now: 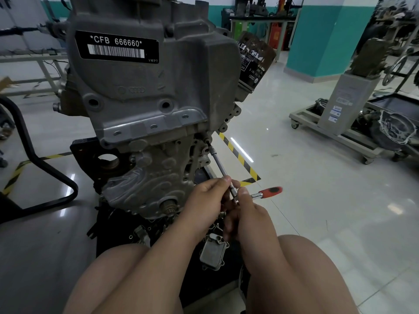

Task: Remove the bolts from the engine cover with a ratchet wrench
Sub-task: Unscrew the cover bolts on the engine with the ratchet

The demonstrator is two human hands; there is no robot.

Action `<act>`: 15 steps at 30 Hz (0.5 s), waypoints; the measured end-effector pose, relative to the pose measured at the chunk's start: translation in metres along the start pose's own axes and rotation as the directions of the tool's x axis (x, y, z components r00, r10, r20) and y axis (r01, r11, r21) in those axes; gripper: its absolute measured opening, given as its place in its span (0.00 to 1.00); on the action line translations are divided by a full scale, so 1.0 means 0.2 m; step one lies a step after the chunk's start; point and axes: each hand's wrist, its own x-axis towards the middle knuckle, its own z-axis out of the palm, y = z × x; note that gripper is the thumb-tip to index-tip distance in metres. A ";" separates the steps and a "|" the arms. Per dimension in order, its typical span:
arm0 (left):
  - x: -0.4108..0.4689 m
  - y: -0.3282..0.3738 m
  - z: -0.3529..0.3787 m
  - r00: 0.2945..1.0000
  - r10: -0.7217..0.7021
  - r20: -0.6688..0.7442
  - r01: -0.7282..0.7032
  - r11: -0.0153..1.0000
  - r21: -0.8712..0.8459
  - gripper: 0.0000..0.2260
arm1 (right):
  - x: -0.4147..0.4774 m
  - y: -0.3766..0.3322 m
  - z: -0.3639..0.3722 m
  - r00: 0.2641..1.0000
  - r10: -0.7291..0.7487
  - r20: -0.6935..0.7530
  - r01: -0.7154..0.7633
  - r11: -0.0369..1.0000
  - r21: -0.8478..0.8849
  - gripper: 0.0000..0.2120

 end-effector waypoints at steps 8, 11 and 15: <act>0.01 -0.02 0.00 1.000 0.004 -0.024 -0.004 1.000 -0.002 0.14 | -0.01 -0.05 0.01 0.888 0.284 0.361 -0.448 0.711 0.542 0.24; 0.01 -0.02 0.00 1.000 0.010 -0.019 -0.010 1.000 -0.015 0.14 | -0.03 -0.08 -0.01 0.817 0.305 0.489 -0.566 0.582 0.584 0.29; 0.01 -0.02 0.00 1.000 0.008 -0.010 -0.008 1.000 -0.020 0.14 | -0.03 -0.10 -0.02 0.783 0.288 0.552 -0.614 0.501 0.610 0.28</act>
